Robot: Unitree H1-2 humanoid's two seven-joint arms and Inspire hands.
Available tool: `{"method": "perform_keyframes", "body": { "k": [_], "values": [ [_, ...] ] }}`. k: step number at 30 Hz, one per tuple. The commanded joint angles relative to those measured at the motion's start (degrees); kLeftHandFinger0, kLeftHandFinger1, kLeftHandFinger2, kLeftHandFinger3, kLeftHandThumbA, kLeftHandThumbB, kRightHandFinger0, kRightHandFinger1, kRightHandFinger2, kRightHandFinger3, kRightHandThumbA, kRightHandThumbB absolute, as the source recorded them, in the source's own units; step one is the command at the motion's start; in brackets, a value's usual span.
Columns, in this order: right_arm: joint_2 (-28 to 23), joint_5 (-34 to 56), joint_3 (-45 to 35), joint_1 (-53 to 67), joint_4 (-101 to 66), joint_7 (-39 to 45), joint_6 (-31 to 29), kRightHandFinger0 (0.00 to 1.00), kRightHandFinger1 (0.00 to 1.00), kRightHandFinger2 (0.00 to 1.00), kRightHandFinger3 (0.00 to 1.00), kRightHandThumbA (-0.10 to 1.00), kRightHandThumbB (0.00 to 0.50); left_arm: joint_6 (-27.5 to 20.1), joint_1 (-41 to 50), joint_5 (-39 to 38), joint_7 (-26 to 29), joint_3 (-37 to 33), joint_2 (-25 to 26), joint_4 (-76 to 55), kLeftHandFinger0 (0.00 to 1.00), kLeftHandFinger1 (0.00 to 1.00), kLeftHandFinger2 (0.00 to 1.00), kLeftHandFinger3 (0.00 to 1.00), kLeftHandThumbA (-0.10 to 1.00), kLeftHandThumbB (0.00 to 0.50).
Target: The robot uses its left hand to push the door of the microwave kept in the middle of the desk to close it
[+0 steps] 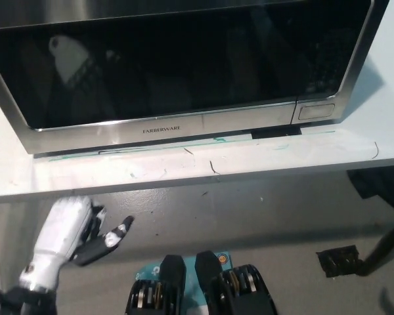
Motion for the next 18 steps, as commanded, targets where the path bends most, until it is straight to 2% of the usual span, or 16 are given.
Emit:
{"method": "perform_keyframes", "body": {
  "k": [1, 2, 3, 6, 8, 9, 10, 12, 13, 14, 15, 18],
  "values": [
    [-1.55, -0.27, 0.36, -2.52, 1.39, 0.48, -3.00, 1.00, 1.00, 1.00, 0.98, 0.54, 0.176, -3.34, -0.98, -4.84, 5.41, 2.35, -0.91, 3.22, 0.00, 0.00, 0.00, 0.00, 0.71, 0.000],
    [-1.38, 0.48, -0.05, -2.56, 1.15, 0.88, -2.43, 1.00, 1.00, 1.00, 1.00, 0.53, 0.182, -2.20, -1.35, -4.33, 5.91, 2.56, -1.41, 4.01, 0.00, 0.00, 0.00, 0.00, 0.70, 0.000],
    [-1.12, 0.09, 0.00, -2.40, 0.06, -0.08, -1.39, 1.00, 1.00, 1.00, 1.00, 0.52, 0.180, 0.19, -1.21, -6.07, 4.79, 3.26, -2.49, 5.35, 0.00, 0.00, 0.00, 0.00, 0.80, 0.000],
    [-0.93, 0.44, -0.28, -2.34, -0.66, -0.12, -0.60, 1.00, 1.00, 1.00, 1.00, 0.50, 0.182, -1.81, -1.54, -7.94, 6.69, 4.53, -4.06, 9.86, 0.00, 0.00, 0.00, 0.00, 0.83, 0.000],
    [-1.01, 0.48, -0.28, -2.29, -0.76, 0.02, -0.66, 1.00, 1.00, 1.00, 1.00, 0.50, 0.178, -0.02, -1.54, -7.27, 7.64, 5.17, -5.00, 10.96, 0.00, 0.00, 0.00, 0.00, 0.91, 0.000],
    [-1.21, 0.13, -0.03, -2.28, -0.81, 0.02, -0.80, 1.00, 1.00, 1.00, 1.00, 0.50, 0.165, 0.26, -1.81, -8.52, 7.32, 5.67, -5.60, 12.15, 0.00, 0.00, 0.00, 0.00, 0.92, 0.000],
    [-1.71, -1.13, 0.83, -2.32, -0.10, -0.29, -0.92, 1.00, 1.00, 1.00, 1.00, 0.55, 0.170, 4.11, -1.94, -8.61, 6.79, 6.27, -6.39, 13.15, 0.00, 0.00, 0.00, 0.00, 1.00, 0.000],
    [-1.80, -1.36, 1.01, -2.35, -0.02, -0.55, -0.43, 1.00, 1.00, 1.00, 1.00, 0.56, 0.176, 4.24, -2.41, -10.42, 6.35, 7.11, -7.04, 14.39, 0.00, 0.00, 0.00, 0.00, 0.95, 0.000],
    [-1.72, -0.83, 0.78, -2.34, 0.13, -0.24, -0.92, 1.00, 1.00, 1.00, 1.00, 0.56, 0.181, 7.59, -2.60, -12.30, 4.38, 8.14, -7.89, 13.89, 0.00, 0.00, 0.00, 0.00, 0.93, 0.000],
    [-1.58, -0.44, 0.68, -2.69, 0.81, 0.16, -1.38, 1.00, 1.00, 1.00, 1.00, 0.54, 0.181, 9.34, -3.62, -12.47, 4.23, 8.60, -8.07, 15.45, 0.01, 0.00, 0.02, 0.06, 0.96, 0.000],
    [-1.54, -0.06, 0.48, -2.80, 1.30, 0.44, -1.69, 1.00, 1.00, 1.00, 1.00, 0.54, 0.191, 9.32, -4.61, -13.64, 3.90, 9.02, -8.30, 17.31, 0.00, 0.00, 0.02, 0.11, 0.94, 0.000],
    [-1.78, -0.02, 0.54, -3.14, 1.84, 0.73, -1.93, 1.00, 1.00, 1.00, 1.00, 0.52, 0.183, 8.57, -6.94, -15.14, 4.97, 9.57, -8.88, 21.20, 0.00, 0.00, 0.01, 0.16, 0.87, 0.000]
  ]
}}
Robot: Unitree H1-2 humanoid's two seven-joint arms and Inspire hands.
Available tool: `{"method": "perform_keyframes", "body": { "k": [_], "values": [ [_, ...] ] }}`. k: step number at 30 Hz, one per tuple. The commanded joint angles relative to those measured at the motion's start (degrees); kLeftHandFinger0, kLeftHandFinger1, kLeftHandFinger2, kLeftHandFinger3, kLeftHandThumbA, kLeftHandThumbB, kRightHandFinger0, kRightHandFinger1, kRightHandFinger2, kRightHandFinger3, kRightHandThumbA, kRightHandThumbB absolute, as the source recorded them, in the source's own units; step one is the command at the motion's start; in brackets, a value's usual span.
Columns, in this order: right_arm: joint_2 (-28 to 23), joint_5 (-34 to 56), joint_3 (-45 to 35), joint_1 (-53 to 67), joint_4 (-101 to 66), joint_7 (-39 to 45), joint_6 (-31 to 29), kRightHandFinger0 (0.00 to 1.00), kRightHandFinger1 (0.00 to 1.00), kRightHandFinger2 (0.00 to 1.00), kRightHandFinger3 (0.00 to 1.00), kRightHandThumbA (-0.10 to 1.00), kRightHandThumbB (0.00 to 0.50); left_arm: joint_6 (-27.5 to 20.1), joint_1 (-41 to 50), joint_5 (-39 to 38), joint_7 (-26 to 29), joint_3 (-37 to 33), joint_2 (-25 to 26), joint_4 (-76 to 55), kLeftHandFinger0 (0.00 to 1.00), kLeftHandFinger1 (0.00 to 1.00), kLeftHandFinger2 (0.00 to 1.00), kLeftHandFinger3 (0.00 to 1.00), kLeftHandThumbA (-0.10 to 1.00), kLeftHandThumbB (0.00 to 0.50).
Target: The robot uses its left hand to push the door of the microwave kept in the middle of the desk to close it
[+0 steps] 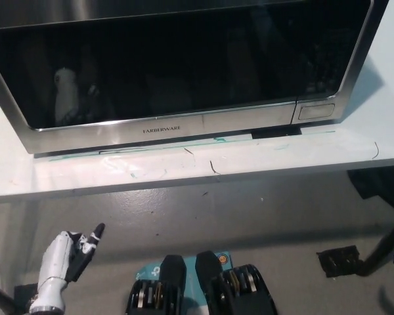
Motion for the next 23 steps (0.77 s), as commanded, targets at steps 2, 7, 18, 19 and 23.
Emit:
{"method": "perform_keyframes", "body": {
  "k": [2, 7, 18, 19, 23],
  "values": [
    [-1.47, 0.48, -0.15, -2.55, 0.12, 0.64, -1.12, 1.00, 1.00, 1.00, 1.00, 0.50, 0.175, 3.97, -6.34, -7.05, 3.19, 3.16, -1.85, 7.27, 0.00, 0.00, 0.06, 0.23, 0.83, 0.001],
    [-1.89, 0.34, 0.16, -2.81, 1.67, 1.42, -2.13, 1.00, 1.00, 1.00, 1.00, 0.53, 0.176, 8.78, -10.16, -10.71, 4.59, 6.39, -4.42, 12.53, 0.00, 0.00, 0.05, 0.25, 0.86, 0.013],
    [-1.87, -0.03, 0.65, -3.56, 4.03, 1.03, -4.13, 1.00, 1.00, 1.00, 0.98, 0.53, 0.167, 10.47, -16.56, -13.69, 7.68, 7.86, -6.61, 23.86, 0.09, 0.09, 0.17, 0.25, 0.92, 0.000],
    [-1.83, 0.35, 0.44, -3.56, 3.96, 1.32, -3.93, 1.00, 1.00, 1.00, 0.98, 0.52, 0.177, 10.72, -16.66, -13.40, 8.19, 7.37, -6.66, 24.14, 0.18, 0.17, 0.27, 0.30, 0.92, 0.000],
    [-1.73, 0.93, 0.07, -3.37, 2.93, 1.57, -2.55, 1.00, 1.00, 1.00, 1.00, 0.51, 0.181, 10.73, -16.92, -14.19, 9.04, 6.43, -6.69, 24.99, 0.08, 0.11, 0.24, 0.28, 0.90, 0.000]
  ]
}}
